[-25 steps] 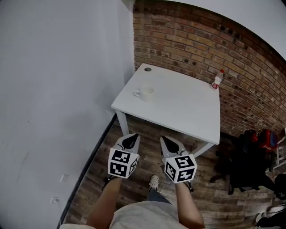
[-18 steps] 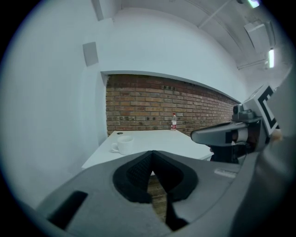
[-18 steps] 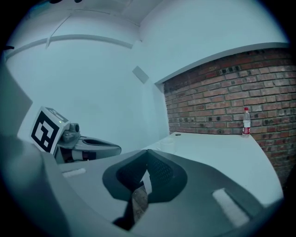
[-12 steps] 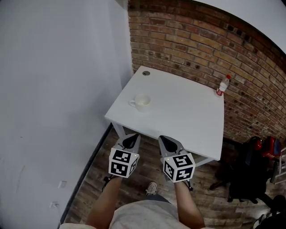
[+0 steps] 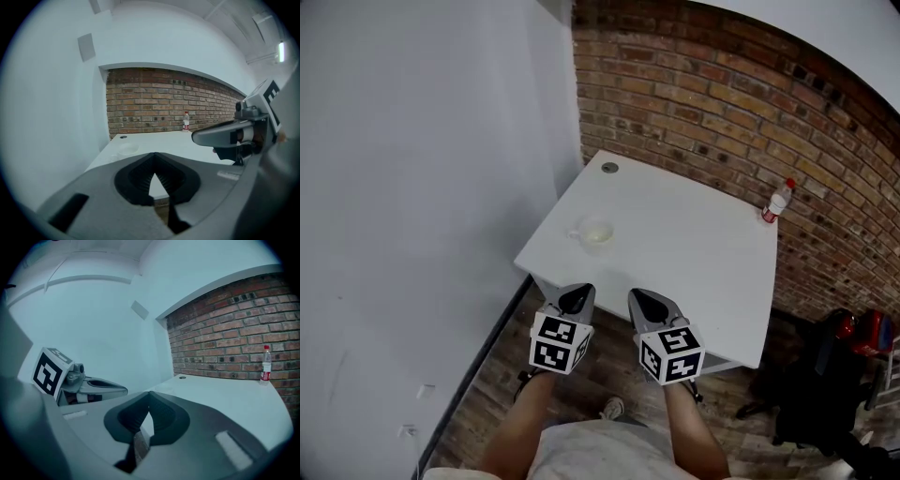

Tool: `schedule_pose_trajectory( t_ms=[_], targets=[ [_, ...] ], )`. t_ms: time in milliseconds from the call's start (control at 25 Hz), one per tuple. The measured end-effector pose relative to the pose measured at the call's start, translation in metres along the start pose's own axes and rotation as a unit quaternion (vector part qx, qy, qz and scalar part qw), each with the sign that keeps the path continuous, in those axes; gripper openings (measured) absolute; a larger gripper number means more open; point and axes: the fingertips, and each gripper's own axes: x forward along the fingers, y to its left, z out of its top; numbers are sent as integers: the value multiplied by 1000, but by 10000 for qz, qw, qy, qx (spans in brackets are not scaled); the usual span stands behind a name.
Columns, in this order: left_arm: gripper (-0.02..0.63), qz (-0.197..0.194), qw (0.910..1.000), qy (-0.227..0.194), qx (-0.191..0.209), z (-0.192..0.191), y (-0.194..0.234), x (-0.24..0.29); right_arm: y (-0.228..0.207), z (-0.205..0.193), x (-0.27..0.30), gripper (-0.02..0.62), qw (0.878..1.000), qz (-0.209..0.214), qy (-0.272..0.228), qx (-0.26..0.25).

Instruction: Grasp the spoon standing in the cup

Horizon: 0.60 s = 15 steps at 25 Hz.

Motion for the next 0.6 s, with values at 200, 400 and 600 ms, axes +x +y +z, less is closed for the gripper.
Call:
schedule_pose_trajectory(
  t_ms=[200,400,600],
  targets=[
    [0,43,9999,65,100,-1,3,16,-11,0,8,8,10000,50,34,-1],
    [2,47,9996,27,270,-2,9,39,-19,-1,20,8,10000,32,65,-9],
    [17,-99,9986,48,522,3,21,67,-26,0,41,8,9999,-30,109,-36]
  ],
)
